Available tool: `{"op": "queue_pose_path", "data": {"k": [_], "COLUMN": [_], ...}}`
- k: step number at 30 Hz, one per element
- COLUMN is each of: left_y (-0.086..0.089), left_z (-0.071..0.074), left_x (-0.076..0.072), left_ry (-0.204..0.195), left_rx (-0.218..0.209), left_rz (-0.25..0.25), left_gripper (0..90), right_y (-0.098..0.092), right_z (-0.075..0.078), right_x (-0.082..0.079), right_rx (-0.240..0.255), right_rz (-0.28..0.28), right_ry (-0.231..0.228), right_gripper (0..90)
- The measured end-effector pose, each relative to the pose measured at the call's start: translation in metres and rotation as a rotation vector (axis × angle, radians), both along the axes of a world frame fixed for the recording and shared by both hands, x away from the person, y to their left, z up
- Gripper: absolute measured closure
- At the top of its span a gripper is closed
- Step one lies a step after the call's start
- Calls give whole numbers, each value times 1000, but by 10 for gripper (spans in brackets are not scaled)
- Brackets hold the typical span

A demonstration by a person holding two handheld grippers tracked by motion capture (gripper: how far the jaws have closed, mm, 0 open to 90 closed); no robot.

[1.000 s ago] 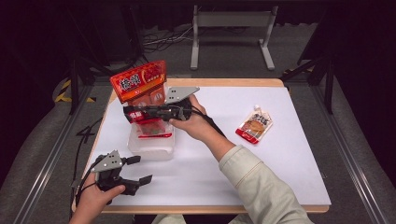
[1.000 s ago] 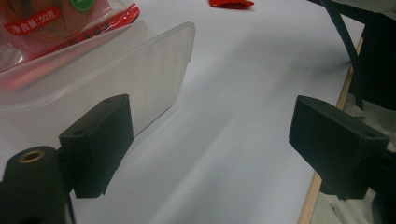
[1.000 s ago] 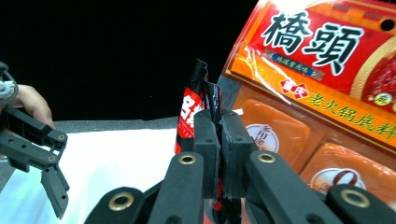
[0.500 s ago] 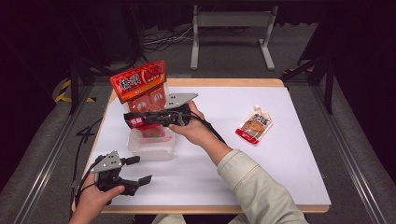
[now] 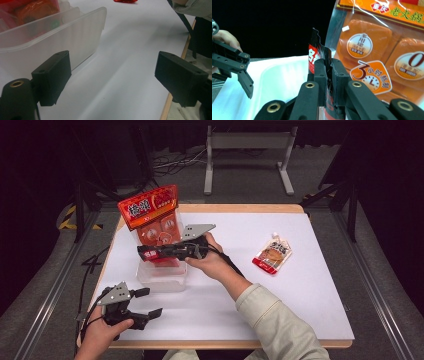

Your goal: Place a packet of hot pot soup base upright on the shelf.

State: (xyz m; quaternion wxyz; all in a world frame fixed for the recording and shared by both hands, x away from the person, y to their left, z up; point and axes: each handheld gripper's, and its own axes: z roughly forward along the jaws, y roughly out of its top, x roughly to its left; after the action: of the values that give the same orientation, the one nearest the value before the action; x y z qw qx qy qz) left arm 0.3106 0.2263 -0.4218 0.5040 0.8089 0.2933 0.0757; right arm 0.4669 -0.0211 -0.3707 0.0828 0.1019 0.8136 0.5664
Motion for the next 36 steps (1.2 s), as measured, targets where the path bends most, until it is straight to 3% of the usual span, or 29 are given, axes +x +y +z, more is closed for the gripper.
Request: {"op": "queue_pose_path", "data": {"k": [11, 25, 32, 36], "left_y": [0, -1, -1, -2], "left_z": [-1, -2, -3, -4], "left_x": [0, 0, 1, 2], "left_ry": [7, 14, 22, 15], "left_rx": [1, 4, 6, 12], "left_rz": [3, 1, 3, -4], "left_gripper": [143, 142, 142, 142], "right_y": [-10, -8, -10, -13], "right_z": [-5, -11, -10, -6], "right_x": [0, 0, 1, -1], "right_rx": [-19, -30, -19, 6], "right_rz": [-23, -27, -32, -39], "right_ry": [34, 28, 63, 89], "right_gripper": [836, 848, 759, 647]}}
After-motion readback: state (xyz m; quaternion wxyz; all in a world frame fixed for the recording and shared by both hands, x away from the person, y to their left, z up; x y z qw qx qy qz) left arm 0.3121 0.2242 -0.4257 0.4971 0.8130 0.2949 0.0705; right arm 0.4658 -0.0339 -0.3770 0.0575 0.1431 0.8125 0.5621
